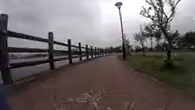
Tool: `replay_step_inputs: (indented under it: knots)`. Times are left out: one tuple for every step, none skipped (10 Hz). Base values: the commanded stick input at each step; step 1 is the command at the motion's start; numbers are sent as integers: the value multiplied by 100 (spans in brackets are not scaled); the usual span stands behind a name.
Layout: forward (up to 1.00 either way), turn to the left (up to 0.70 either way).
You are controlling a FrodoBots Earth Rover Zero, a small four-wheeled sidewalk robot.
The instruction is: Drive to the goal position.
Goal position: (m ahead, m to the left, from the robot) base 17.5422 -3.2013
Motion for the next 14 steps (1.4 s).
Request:
replay_step_inputs:
  knots:
    - [85, 4]
    - [85, 14]
    - [85, 18]
    - [85, 6]
    - [85, 2]
    - [85, 0]
    - [85, 0]
    - [85, -19]
    - [85, -31]
    - [85, -34]
    - [85, -24]
    - [85, 3]
    - [85, 12]
    - [85, 11]
